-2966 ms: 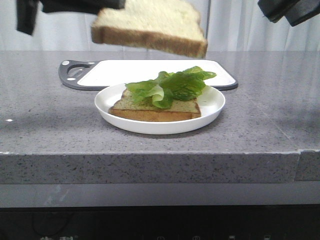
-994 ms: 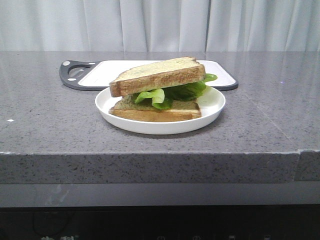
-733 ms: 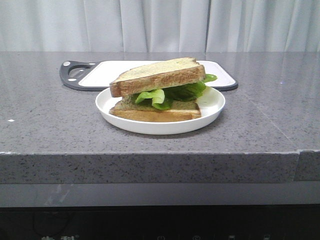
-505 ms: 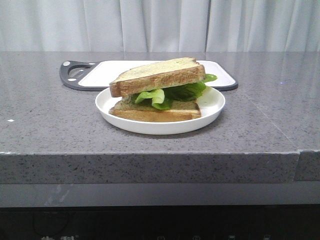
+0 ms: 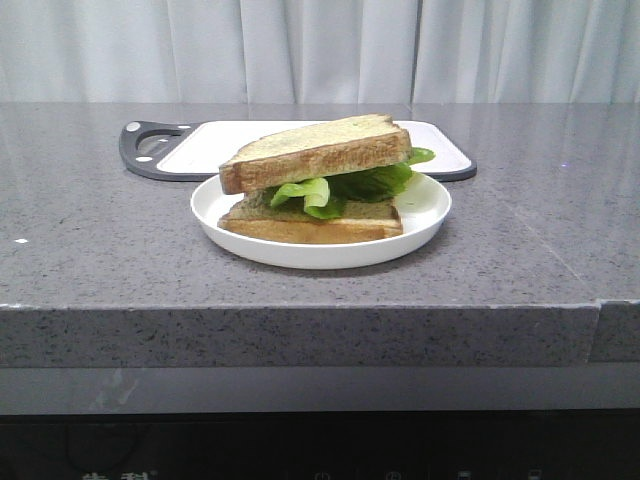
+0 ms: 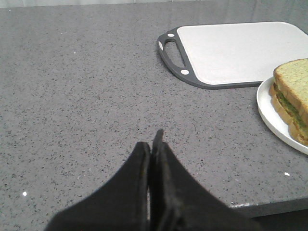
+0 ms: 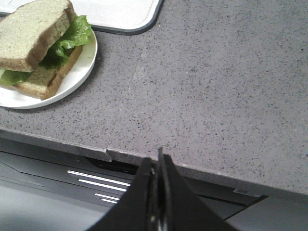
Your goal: Left arm grabs bread, right arm adds lettuce
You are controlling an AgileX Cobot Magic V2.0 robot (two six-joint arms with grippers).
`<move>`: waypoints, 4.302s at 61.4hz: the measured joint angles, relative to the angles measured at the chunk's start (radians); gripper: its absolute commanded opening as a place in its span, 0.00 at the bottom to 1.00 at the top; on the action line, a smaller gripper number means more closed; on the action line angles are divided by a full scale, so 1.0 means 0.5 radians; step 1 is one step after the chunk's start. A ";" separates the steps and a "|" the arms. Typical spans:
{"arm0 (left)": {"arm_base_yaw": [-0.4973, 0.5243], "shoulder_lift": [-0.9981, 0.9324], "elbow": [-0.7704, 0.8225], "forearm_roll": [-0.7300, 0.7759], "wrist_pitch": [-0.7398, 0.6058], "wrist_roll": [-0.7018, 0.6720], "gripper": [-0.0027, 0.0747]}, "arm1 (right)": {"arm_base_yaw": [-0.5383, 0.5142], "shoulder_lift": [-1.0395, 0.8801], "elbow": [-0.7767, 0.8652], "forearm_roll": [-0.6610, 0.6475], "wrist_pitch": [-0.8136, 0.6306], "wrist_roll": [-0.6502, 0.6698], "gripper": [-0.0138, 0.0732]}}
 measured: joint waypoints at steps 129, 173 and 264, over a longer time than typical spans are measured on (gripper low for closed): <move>0.178 -0.762 1.167 -0.069 -1.295 -0.003 0.01 | 0.000 -0.003 0.000 0.000 0.000 0.000 0.02; 0.178 -0.762 1.167 -0.069 -1.298 -0.003 0.01 | -0.162 -0.425 0.515 -0.015 -0.478 0.000 0.02; 0.178 -0.762 1.167 -0.069 -1.298 -0.003 0.01 | -0.255 -1.009 1.496 -0.001 -1.421 0.000 0.02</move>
